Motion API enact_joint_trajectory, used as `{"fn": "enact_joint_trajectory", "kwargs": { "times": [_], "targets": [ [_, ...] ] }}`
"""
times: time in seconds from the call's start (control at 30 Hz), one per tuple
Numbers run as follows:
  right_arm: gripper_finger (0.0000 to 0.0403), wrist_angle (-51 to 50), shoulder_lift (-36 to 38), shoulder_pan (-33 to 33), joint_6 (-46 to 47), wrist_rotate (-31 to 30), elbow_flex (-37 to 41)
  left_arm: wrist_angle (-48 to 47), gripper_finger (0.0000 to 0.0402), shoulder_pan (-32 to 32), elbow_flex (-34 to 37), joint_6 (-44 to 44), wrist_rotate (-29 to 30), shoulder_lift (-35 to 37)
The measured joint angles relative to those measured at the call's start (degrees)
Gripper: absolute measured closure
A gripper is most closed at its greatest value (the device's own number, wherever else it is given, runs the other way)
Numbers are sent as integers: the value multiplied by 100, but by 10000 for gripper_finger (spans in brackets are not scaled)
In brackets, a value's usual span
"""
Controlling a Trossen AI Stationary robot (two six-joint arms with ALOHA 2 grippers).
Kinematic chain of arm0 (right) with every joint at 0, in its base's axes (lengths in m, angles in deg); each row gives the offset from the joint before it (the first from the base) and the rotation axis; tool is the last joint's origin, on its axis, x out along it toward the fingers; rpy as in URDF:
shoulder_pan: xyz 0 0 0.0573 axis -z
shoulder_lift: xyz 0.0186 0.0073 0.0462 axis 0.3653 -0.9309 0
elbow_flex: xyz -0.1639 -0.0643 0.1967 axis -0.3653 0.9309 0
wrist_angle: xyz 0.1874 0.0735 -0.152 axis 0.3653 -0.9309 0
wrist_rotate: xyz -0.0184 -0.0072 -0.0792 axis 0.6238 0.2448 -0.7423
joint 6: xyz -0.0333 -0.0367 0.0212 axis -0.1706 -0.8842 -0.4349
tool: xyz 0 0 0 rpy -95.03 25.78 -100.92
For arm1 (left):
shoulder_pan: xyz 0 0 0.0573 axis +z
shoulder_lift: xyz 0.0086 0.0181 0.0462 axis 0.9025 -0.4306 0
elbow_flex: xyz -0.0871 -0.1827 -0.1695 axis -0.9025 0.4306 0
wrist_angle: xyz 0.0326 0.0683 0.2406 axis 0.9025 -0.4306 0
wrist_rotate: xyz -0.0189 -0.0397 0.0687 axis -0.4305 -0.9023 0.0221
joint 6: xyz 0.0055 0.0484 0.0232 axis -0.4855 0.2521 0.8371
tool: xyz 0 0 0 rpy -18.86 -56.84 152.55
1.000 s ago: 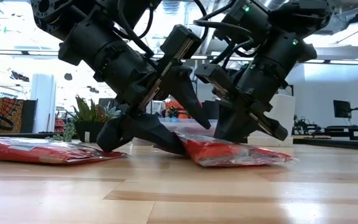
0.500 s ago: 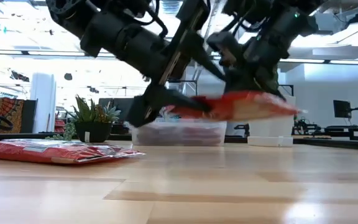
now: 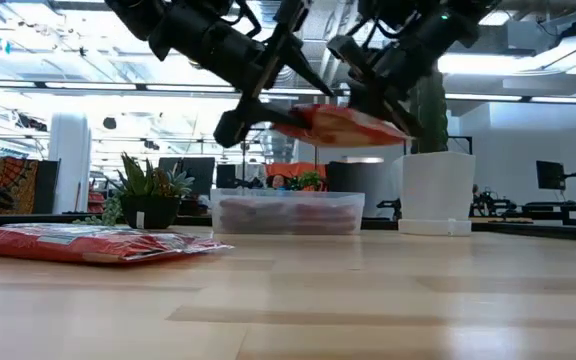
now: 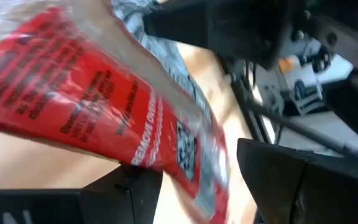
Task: Sort popcorn bags into baskets
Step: Put the red popcorn bag into the transparent bin
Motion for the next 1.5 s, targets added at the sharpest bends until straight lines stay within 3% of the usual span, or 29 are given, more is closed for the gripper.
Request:
{"fn": "enact_joint_trajectory", "kwargs": {
  "times": [0.13,0.37,0.73,0.93,1.23,1.5],
  "targets": [
    [398,-67,7,529,-462,50,-328,-505,207,504,3,351,73,298],
    [395,-125,-189,1467,-1020,220,-671,-549,207,1324,-10,757,-149,280],
    [391,-57,-1707,2332,-1328,625,-1521,-689,207,2338,-1,1486,-956,166],
    [381,-383,-2167,2584,-1487,596,-2323,-763,207,2606,-1,1599,-1831,182],
    [384,-1533,-2245,2600,-2042,422,-2790,-867,207,2646,-1,1608,-2105,261],
    [314,-1747,-2245,2571,-2667,118,-2787,-1001,207,2627,-1,1804,-2302,596]
  ]
}}
